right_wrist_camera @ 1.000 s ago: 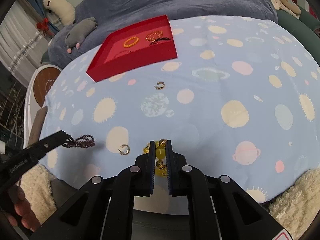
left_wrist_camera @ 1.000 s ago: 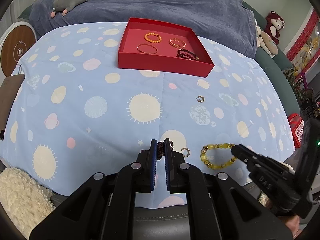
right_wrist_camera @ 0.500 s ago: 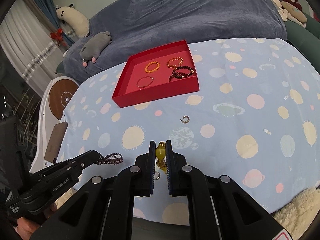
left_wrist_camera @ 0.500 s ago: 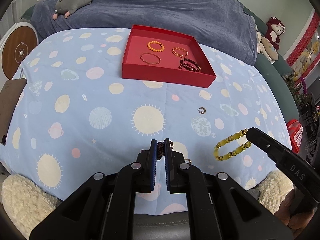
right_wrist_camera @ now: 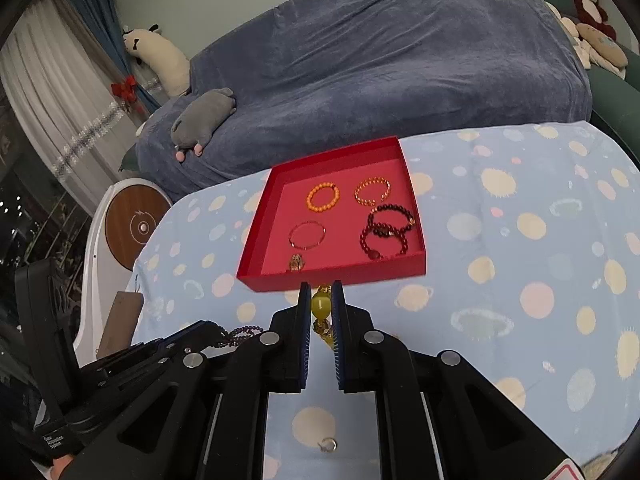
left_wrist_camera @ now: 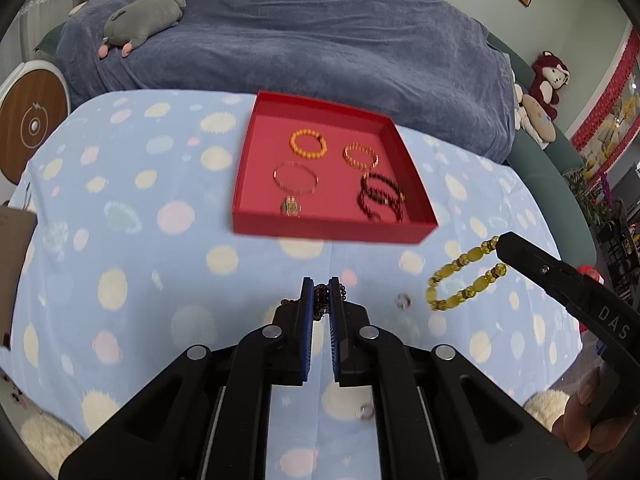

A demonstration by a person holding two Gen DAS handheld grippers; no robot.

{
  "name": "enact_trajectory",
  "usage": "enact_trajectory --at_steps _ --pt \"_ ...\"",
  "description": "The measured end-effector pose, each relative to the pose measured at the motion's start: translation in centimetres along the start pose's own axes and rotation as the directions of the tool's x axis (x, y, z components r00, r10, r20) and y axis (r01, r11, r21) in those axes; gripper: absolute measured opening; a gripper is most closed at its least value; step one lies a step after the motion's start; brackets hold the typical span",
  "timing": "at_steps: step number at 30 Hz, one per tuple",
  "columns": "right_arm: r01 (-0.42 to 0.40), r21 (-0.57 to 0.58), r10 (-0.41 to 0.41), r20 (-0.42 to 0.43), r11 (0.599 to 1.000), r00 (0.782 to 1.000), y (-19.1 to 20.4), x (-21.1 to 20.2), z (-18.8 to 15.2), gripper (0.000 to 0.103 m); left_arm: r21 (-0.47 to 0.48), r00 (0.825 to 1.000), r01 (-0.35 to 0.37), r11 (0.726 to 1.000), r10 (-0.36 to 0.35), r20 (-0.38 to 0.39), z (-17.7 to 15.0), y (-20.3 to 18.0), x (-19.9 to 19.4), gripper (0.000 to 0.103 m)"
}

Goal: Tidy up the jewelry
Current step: 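Carry the garnet strand and yellow bracelet into the red tray, open both tools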

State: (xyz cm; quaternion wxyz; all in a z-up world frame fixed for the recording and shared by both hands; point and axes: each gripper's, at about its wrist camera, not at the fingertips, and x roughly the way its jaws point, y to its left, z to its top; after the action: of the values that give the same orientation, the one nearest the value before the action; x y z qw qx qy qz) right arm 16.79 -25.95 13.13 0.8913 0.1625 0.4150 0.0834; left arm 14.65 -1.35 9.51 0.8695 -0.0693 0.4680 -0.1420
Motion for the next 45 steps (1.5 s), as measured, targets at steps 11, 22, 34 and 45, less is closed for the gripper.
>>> enact_trajectory --at_steps 11,22,34,45 --pt "-0.026 -0.015 0.026 0.013 1.0 1.0 0.9 6.5 7.6 0.01 0.031 0.999 -0.009 0.999 0.008 0.046 9.0 -0.2 5.3 0.007" --pt "-0.015 0.014 0.016 -0.051 1.0 0.999 0.1 13.7 10.3 0.01 0.023 1.0 -0.029 0.999 0.029 0.009 12.5 0.6 11.4 0.007" --pt "0.006 0.003 -0.006 -0.098 1.0 0.995 -0.7 17.7 10.3 0.01 -0.016 0.999 -0.049 0.999 0.049 -0.019 13.0 1.6 14.8 0.008" --pt "0.033 -0.051 -0.035 -0.051 0.998 0.998 0.4 15.3 9.4 0.026 -0.041 0.996 -0.085 0.996 0.084 -0.012 12.2 2.0 13.6 0.039"
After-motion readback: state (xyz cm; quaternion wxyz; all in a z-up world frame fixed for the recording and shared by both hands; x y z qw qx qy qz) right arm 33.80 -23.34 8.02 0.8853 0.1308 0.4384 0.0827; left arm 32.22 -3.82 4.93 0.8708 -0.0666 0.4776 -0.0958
